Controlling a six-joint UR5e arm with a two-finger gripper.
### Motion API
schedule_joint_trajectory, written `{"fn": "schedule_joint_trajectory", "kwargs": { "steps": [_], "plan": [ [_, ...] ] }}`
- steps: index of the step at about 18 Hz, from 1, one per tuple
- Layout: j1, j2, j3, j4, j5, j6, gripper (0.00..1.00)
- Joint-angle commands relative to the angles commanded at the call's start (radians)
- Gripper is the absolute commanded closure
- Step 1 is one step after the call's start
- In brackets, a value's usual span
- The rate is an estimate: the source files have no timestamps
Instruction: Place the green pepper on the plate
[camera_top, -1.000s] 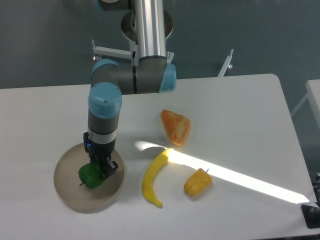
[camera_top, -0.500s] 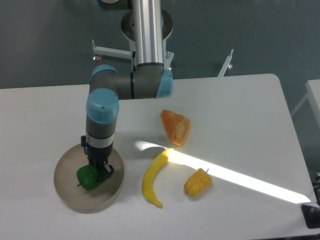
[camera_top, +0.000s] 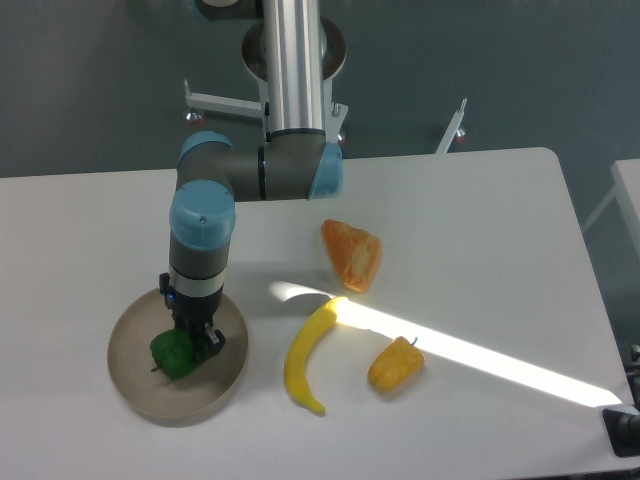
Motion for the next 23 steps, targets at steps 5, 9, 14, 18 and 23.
{"fn": "schedule_joint_trajectory", "kwargs": {
  "steps": [5,9,14,18,23],
  "plan": [
    [0.000,0.000,0.000,-0.002,0.002,-0.006,0.62],
    [0.000,0.003,0.000,0.000,0.000,-0.017,0.60],
    [0.000,0.003,0.000,0.000,0.000,-0.022,0.55],
    [0.000,0.003,0.000,0.000,-0.002,-0.022,0.44],
    [0.000,0.003,0.000,-0.002,-0.002,-0.023,0.43]
  ]
}}
